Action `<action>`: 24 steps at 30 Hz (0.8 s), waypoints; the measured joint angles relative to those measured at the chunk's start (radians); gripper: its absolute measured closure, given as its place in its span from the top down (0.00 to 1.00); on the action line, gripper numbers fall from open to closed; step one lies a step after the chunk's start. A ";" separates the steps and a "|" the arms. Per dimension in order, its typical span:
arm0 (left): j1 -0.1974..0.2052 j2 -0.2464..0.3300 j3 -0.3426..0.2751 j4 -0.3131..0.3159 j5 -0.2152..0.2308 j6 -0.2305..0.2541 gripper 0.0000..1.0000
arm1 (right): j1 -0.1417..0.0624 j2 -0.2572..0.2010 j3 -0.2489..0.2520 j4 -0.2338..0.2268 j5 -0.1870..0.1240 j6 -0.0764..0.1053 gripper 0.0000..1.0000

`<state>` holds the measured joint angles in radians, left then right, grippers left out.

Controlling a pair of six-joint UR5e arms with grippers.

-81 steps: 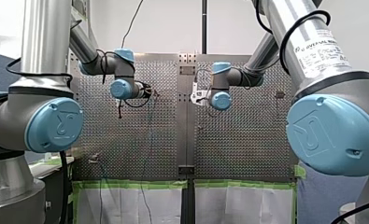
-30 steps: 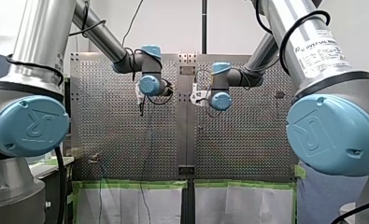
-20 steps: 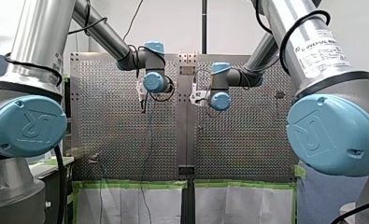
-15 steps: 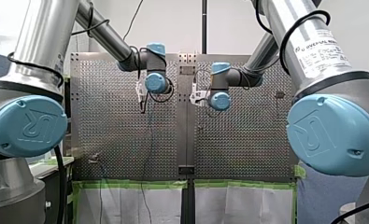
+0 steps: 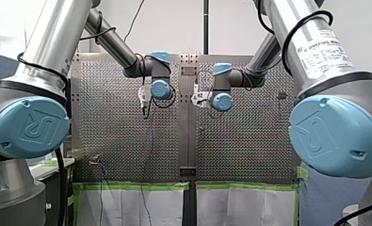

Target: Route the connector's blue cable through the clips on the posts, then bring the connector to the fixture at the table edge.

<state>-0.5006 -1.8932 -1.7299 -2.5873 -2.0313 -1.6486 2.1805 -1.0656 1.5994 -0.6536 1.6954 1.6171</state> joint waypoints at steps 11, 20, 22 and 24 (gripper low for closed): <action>0.010 -0.002 0.030 -0.001 -0.004 0.001 1.00 | 0.001 0.000 0.000 0.002 0.000 0.000 0.00; 0.018 -0.045 0.063 -0.038 -0.015 0.009 1.00 | 0.002 0.000 0.000 0.009 0.000 0.000 0.00; 0.020 -0.048 0.066 -0.038 -0.022 0.009 1.00 | 0.002 0.000 0.000 0.013 0.000 -0.001 0.00; 0.021 -0.048 0.066 -0.036 -0.033 0.011 1.00 | 0.002 0.000 0.000 0.018 0.000 -0.002 0.00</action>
<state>-0.4798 -1.9410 -1.6639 -2.6233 -2.0646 -1.6381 2.1821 -1.0655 1.5993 -0.6357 1.6955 1.6152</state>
